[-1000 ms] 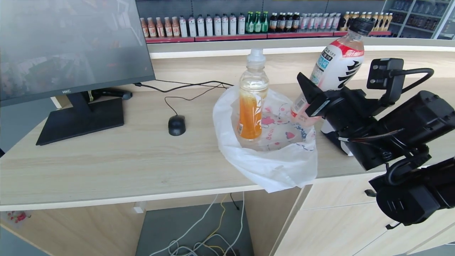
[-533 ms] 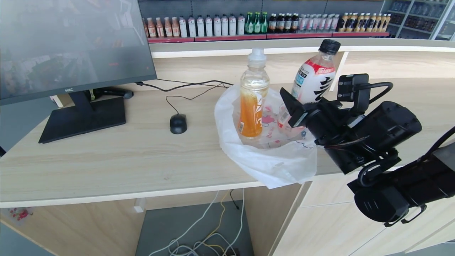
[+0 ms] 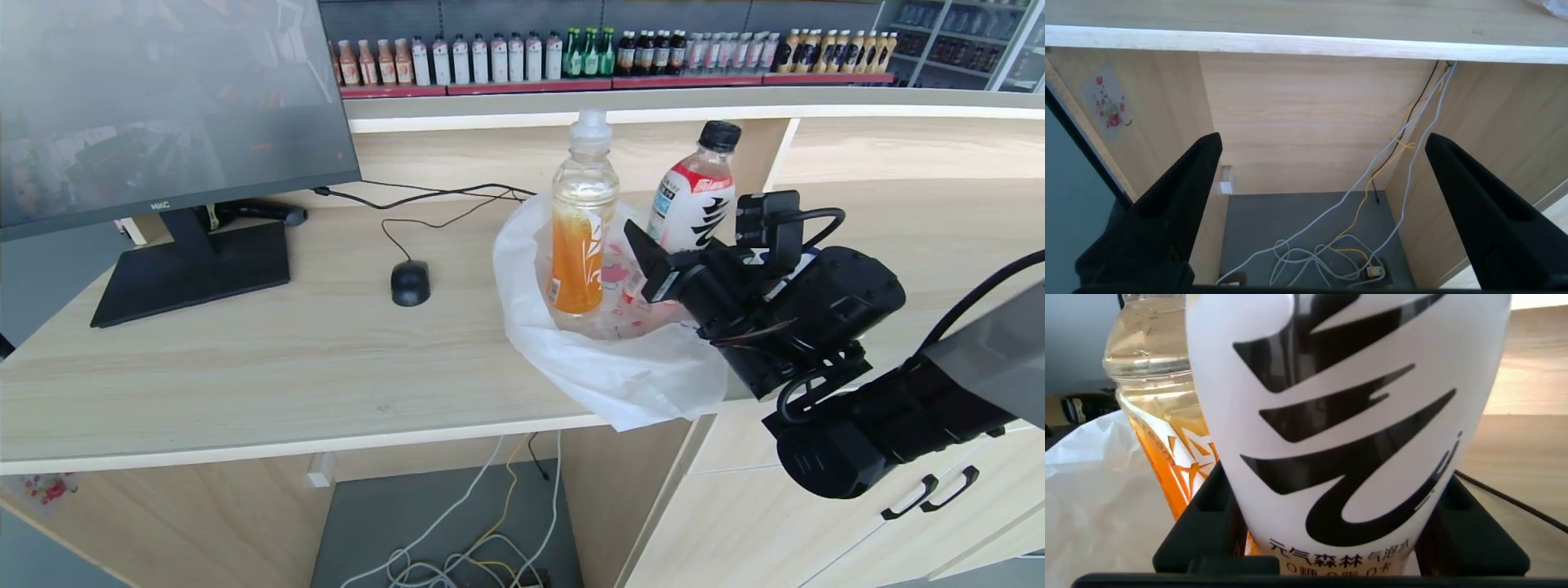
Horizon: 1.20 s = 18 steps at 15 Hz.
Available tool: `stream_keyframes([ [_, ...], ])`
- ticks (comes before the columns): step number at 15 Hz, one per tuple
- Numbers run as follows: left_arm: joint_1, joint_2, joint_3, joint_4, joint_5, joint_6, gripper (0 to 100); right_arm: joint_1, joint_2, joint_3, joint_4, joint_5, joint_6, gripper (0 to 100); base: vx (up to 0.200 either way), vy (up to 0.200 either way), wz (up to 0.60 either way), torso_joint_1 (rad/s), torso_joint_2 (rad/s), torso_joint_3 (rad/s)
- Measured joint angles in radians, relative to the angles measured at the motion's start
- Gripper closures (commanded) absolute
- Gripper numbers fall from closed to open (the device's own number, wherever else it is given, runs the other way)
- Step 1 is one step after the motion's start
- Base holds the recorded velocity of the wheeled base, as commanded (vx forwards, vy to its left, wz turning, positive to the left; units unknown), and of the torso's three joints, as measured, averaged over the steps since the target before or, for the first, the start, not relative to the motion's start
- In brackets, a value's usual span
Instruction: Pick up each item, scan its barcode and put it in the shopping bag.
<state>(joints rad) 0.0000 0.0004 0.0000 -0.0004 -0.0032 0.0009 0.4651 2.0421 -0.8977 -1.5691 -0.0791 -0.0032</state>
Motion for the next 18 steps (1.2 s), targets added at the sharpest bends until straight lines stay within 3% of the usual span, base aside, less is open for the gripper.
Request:
stream_keyframes([
  [18,0.0,0.0,0.0,0.0,0.0,0.001,0,0.0,0.1,-0.027,-0.003,0.002,-0.022,100,0.0,0.0,0.0,0.0,0.0,0.0],
])
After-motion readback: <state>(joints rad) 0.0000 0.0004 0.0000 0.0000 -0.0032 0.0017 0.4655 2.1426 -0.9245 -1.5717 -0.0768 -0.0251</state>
